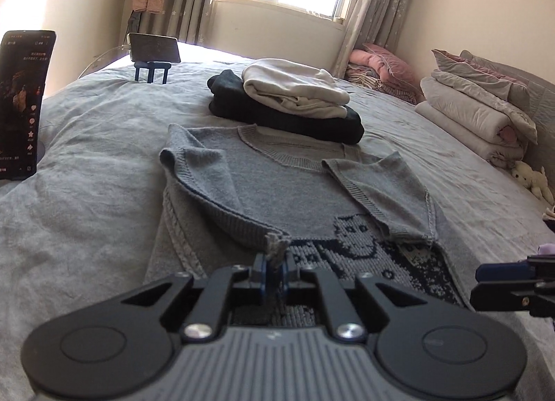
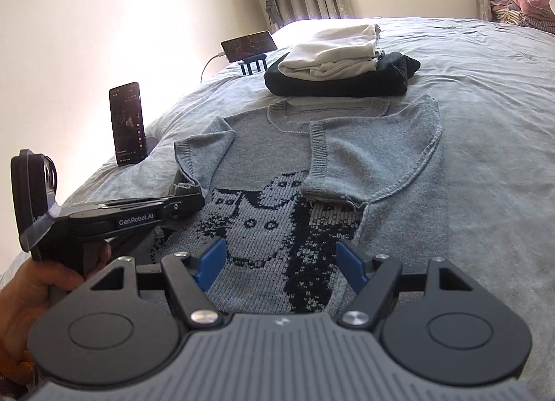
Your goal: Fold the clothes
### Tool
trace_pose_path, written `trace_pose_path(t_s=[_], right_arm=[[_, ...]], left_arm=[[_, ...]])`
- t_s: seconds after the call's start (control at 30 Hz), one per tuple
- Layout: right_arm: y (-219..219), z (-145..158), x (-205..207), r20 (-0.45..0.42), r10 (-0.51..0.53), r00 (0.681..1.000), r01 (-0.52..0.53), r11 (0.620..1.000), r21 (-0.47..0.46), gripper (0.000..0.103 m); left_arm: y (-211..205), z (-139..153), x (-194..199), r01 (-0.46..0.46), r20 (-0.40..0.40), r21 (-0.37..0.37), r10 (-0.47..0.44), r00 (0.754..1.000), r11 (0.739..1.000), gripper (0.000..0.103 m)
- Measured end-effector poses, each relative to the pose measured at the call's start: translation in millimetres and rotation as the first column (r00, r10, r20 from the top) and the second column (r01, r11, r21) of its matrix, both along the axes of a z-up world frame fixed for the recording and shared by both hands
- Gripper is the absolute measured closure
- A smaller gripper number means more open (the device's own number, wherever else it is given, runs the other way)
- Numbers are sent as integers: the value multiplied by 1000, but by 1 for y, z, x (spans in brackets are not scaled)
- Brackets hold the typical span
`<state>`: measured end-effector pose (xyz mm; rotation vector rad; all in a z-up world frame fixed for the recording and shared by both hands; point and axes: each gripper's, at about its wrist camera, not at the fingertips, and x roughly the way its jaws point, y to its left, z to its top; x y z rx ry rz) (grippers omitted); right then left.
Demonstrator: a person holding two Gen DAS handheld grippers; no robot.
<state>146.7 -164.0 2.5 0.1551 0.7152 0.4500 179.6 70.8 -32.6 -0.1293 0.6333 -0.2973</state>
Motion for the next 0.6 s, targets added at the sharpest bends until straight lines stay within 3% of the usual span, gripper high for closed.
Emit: trace_pose_path(t_s=[0.23,0.3,0.37,0.6], right_arm=[[29,-4,49,-4,106,994,-106,993,45,49],[36,-12,62,-36,120,992,-117,990,78,49],[40,-19,70,-57,129,990,-123,988,94,49],[48,-28,89,-100,139,985,-126,984,128,51]], left_arm=[[1,3,8,118,-44,-42,-120,992,992,95],[7,12,8,148,-63,-68,-153,986,987,95],[15,21,7,162,-72,-71,-167,983,984,88],[31,34,-12,160,-45,92,-156,987,983,70]])
